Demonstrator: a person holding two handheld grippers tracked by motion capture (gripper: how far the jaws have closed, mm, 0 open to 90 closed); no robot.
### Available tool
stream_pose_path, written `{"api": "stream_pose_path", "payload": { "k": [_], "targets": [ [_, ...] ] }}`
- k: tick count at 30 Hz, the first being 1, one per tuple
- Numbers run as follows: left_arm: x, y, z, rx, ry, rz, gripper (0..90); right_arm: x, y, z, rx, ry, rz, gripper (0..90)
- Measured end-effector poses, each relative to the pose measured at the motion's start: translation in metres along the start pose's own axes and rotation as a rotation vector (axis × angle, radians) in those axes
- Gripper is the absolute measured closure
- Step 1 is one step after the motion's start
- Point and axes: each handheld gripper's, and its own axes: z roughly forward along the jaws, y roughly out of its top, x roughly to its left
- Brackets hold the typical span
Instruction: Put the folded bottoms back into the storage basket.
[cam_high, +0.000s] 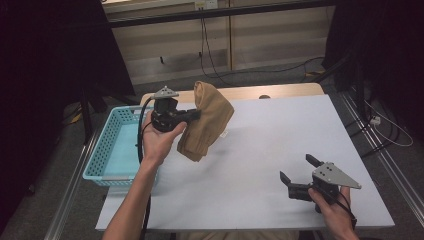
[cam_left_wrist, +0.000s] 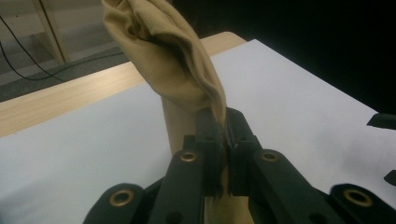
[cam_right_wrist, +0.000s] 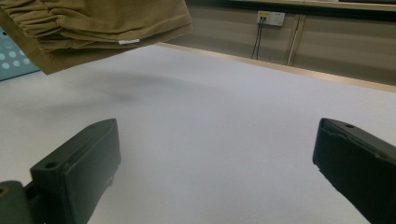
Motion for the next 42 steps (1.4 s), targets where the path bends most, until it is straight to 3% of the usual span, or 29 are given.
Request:
{"api": "stream_pose_path", "payload": {
  "k": [18,42],
  "targets": [
    [0.004,0.005,-0.022,-0.014,-0.001,0.008,86.3,0.0,0.0,0.0,0.0,0.002,0.001,0.7],
    [0.014,0.008,-0.055,-0.036,0.048,0.005,86.3,0.0,0.0,0.0,-0.002,0.003,0.003,0.7]
  ]
}}
